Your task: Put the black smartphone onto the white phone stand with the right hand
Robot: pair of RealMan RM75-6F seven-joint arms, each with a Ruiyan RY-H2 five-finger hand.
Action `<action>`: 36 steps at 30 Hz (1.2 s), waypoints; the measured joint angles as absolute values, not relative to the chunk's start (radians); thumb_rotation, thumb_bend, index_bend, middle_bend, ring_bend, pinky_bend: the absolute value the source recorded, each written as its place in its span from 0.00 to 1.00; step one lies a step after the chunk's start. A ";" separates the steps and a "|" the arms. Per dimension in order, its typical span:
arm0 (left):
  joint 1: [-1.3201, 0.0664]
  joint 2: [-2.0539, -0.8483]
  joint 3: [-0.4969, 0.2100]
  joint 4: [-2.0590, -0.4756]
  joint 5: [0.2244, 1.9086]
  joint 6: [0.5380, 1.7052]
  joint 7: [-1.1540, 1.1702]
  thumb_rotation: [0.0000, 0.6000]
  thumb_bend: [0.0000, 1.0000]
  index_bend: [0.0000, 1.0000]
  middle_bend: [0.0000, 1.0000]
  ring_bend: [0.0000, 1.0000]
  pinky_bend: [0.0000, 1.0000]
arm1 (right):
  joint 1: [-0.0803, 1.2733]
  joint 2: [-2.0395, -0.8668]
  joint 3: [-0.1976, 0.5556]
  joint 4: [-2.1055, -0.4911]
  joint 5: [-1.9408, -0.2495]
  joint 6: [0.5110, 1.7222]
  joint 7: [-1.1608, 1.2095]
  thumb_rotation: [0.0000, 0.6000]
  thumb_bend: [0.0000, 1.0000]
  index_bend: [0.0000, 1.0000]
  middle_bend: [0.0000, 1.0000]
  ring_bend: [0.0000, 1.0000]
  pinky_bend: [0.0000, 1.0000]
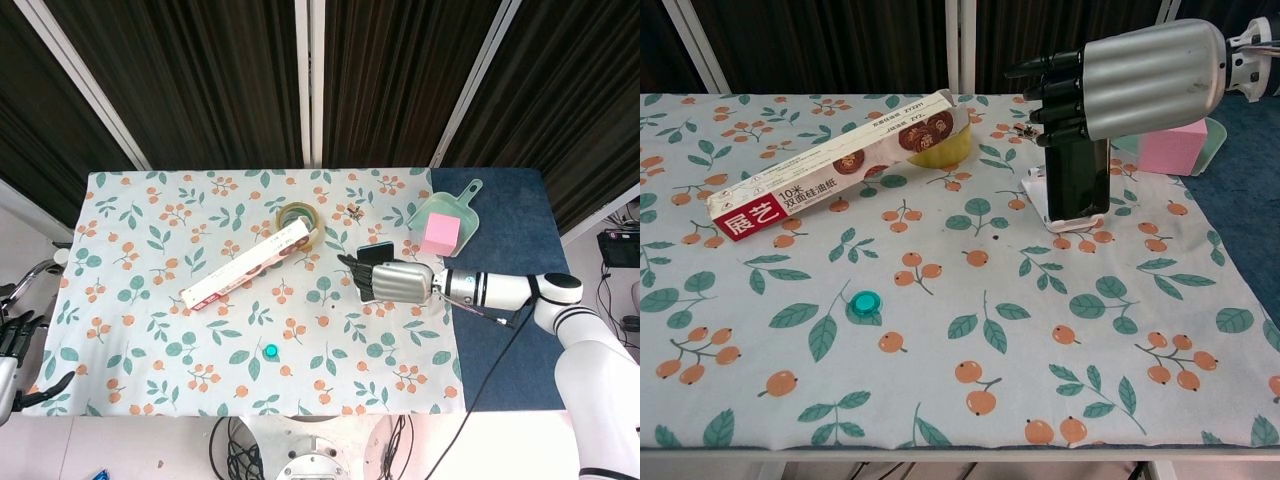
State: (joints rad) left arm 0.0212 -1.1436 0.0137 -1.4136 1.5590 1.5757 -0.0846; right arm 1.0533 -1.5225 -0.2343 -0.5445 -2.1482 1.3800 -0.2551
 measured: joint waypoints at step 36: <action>0.020 -1.134 0.010 -1.428 1.561 1.579 -0.079 0.30 0.13 0.11 0.07 0.10 0.20 | 0.896 -1.355 -0.145 -0.874 -1.938 1.527 -0.285 1.00 0.19 0.00 0.00 0.00 0.00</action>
State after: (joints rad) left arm 0.0197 -1.1338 0.0098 -1.4282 1.5613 1.5792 -0.0791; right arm 0.8958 -1.3552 -0.1453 -0.8744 -1.9380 1.5275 -0.2852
